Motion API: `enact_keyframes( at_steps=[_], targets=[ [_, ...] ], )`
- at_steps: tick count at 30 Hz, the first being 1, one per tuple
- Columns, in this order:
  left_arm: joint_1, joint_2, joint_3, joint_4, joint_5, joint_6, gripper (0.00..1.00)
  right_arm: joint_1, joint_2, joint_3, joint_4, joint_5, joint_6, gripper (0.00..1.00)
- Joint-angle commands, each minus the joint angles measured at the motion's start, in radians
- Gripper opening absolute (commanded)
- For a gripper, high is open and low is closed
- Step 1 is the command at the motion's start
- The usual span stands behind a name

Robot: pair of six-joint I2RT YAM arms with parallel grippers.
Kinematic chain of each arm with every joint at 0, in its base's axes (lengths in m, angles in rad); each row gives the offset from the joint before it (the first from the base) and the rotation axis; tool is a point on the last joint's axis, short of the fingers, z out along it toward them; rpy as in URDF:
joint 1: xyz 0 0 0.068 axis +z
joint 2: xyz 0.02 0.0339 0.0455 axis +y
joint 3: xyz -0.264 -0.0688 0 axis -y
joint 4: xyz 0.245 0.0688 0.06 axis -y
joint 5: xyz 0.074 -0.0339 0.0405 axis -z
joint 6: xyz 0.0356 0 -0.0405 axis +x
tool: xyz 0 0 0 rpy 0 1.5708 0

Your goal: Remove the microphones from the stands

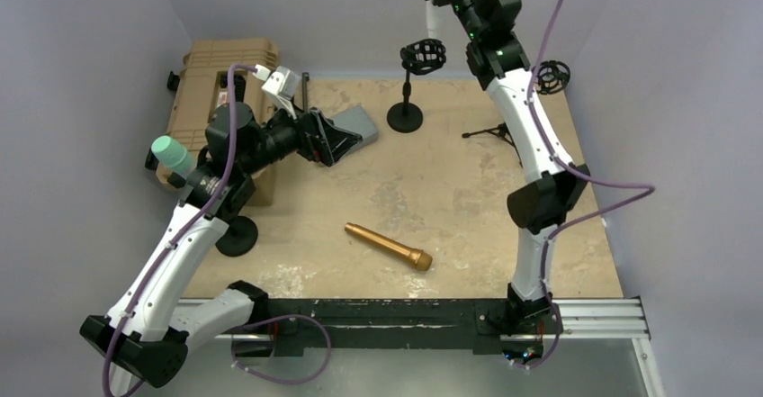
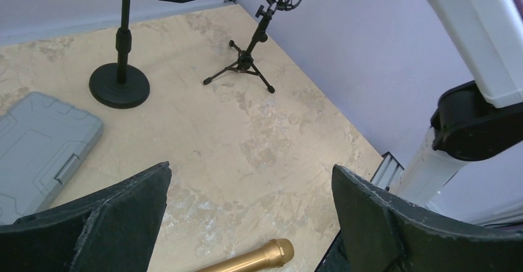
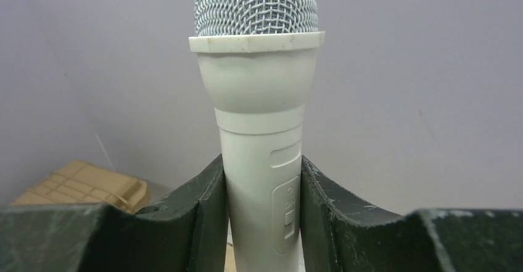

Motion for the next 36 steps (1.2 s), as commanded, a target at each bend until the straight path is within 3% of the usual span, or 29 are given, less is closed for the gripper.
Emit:
enact_keyframes(
  at_steps=[1,4,11,18,21,25,27,30,32,36],
  targets=[
    [-0.003,0.004,0.003,0.022,0.000,0.008,1.00,0.003,-0.201,-0.109,0.131,-0.014,0.064,0.20],
    [-0.003,0.002,0.005,0.025,0.004,0.005,1.00,0.003,-0.381,-0.342,0.169,-0.004,0.205,0.08],
    [-0.007,0.029,0.001,0.049,0.040,-0.029,1.00,0.004,-0.756,-1.103,0.516,-0.096,0.646,0.07],
    [-0.075,0.193,0.109,-0.081,0.110,0.006,1.00,0.034,-0.894,-1.644,0.861,-0.082,1.068,0.06],
    [-0.122,0.235,0.124,-0.128,0.059,0.049,1.00,0.079,-0.949,-1.759,0.789,0.051,1.177,0.06],
    [-0.159,0.276,0.150,-0.198,-0.012,0.092,0.97,0.149,-1.024,-1.772,0.394,0.288,1.322,0.02],
    [-0.165,0.279,0.158,-0.218,-0.038,0.103,0.96,0.165,-1.040,-1.752,0.275,0.359,1.315,0.00],
    [-0.171,0.258,0.156,-0.222,-0.062,0.111,0.96,0.166,-1.011,-1.694,0.166,0.370,1.165,0.01],
    [-0.175,0.236,0.152,-0.222,-0.077,0.117,0.96,0.167,-0.957,-1.627,0.128,0.316,0.940,0.03],
    [-0.182,0.188,0.140,-0.216,-0.127,0.131,0.96,0.177,-0.776,-1.491,0.034,0.066,0.403,0.04]
  ],
)
